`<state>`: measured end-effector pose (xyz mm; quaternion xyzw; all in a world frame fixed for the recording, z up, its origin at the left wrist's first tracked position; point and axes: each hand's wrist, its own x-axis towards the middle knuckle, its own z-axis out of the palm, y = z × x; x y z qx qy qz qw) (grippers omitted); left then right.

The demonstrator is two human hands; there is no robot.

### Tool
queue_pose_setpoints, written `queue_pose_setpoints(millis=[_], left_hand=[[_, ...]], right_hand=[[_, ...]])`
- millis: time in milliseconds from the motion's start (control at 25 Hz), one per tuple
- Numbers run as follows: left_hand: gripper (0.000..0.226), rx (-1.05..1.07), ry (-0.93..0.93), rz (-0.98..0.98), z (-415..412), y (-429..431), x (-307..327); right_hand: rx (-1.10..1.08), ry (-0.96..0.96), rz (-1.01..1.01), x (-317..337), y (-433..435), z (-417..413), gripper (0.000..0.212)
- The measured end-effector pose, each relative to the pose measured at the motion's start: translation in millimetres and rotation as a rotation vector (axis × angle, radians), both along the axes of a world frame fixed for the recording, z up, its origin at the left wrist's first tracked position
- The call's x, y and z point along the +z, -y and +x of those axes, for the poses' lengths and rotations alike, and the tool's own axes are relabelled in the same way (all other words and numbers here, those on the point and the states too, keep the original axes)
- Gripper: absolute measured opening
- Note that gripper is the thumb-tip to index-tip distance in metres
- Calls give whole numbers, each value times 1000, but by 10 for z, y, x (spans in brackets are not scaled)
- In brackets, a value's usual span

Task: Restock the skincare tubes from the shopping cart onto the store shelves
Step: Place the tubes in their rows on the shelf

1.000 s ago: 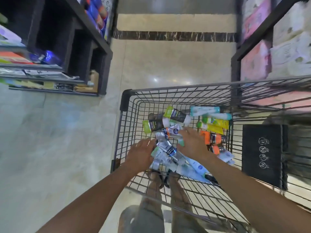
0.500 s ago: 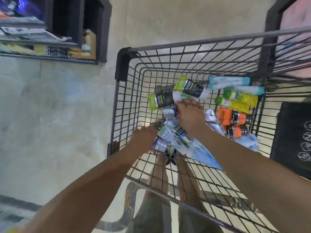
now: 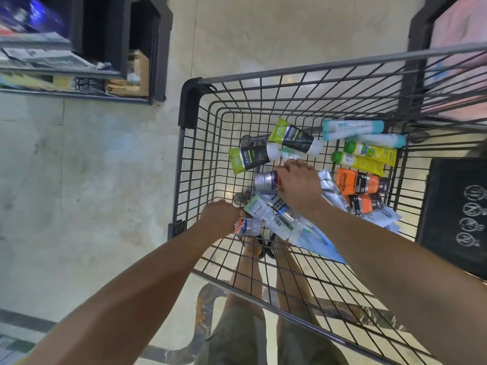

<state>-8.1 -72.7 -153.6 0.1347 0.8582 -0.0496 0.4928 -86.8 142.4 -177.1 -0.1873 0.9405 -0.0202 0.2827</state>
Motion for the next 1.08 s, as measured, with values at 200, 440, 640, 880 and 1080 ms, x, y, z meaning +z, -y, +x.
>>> queue_pose_setpoints(millis=[200, 440, 640, 880, 1080], left_hand=[[30, 86, -6, 16, -60, 4, 336], [28, 238, -67, 116, -250, -29, 1051], [23, 327, -155, 205, -509, -93, 1779], [21, 288, -283, 227, -993, -140, 2844], [16, 456, -383, 428, -1234, -89, 3609]], right_hand=[[-95, 19, -64, 410, -153, 114, 55], [-173, -1, -105, 1138, -340, 94, 59], [-257, -62, -169, 1874, -510, -17, 68], [-382, -181, -377, 2759, -670, -216, 57], [-561, -155, -704, 3398, -732, -406, 47]])
